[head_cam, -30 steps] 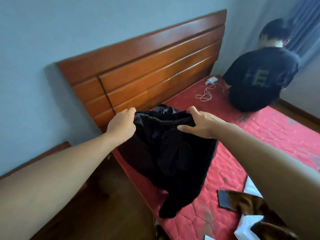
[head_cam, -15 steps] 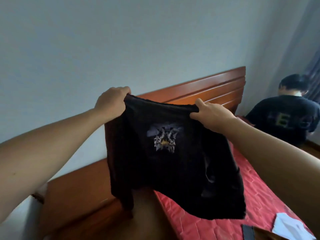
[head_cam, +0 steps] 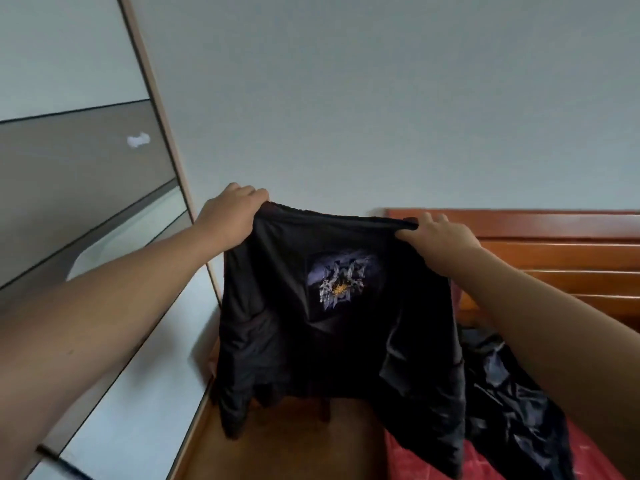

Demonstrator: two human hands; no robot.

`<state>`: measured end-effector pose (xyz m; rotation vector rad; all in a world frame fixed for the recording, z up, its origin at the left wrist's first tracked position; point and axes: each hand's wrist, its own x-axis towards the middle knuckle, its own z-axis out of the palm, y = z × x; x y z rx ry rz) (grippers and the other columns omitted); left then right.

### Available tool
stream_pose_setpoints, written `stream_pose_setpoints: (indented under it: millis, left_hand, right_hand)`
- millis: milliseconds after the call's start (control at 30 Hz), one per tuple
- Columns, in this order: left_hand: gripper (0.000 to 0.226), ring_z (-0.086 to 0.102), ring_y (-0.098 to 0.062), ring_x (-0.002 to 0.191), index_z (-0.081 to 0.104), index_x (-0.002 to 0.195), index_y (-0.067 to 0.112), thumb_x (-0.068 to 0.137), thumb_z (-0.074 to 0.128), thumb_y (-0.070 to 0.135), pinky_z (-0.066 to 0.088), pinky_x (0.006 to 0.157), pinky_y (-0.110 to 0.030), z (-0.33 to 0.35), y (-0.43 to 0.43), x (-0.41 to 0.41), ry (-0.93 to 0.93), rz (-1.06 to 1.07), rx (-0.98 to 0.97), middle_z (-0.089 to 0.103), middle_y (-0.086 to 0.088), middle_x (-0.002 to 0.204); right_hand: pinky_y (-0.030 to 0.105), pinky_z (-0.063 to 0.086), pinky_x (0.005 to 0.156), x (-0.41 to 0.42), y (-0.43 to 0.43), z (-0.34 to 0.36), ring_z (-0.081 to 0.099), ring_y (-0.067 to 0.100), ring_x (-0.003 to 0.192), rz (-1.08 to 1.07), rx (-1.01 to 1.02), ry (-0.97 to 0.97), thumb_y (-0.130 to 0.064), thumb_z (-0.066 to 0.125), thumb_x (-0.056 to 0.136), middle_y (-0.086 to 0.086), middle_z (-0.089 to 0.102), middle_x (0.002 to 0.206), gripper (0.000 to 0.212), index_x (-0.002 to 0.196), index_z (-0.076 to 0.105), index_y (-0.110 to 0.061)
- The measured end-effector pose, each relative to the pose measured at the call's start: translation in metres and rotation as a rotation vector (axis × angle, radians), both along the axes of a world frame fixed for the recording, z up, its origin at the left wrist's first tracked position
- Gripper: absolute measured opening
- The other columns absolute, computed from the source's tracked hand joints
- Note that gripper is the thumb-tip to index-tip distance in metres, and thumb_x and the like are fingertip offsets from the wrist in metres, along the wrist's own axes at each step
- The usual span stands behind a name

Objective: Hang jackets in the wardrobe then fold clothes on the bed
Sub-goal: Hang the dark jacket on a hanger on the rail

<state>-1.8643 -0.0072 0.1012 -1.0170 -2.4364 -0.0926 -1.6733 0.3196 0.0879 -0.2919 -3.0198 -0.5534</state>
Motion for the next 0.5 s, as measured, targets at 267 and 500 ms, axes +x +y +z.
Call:
stream_pose_setpoints:
  millis: [267,500]
  left_hand:
    - [0.025,0.051,-0.034,0.098,0.050,0.098,0.012,0.081,0.044,-0.005,0.051,0.070,-0.052,-0.018,-0.161,0.062,-0.040,0.341,0.029,0.057,-0.010,0.098]
    - [0.018,0.058,-0.039,0.092,0.048,0.096,0.013,0.086,0.046,-0.001,0.043,0.063,-0.042,-0.019,-0.282,0.140,-0.050,0.682,0.064,0.059,-0.015,0.100]
  right_hand:
    - [0.046,0.055,0.083,-0.074,-0.122,-0.026,0.063,0.043,0.099,0.293,-0.304,0.039,-0.007,0.050,0.092,0.013,0.039,0.127,0.061,0.143,0.040,-0.040]
    - [0.048,0.057,0.081,-0.106,-0.253,-0.017,0.061,0.039,0.093,0.614,-0.349,0.010,-0.006,0.053,0.091,0.011,0.034,0.118,0.057,0.139,0.043,-0.035]
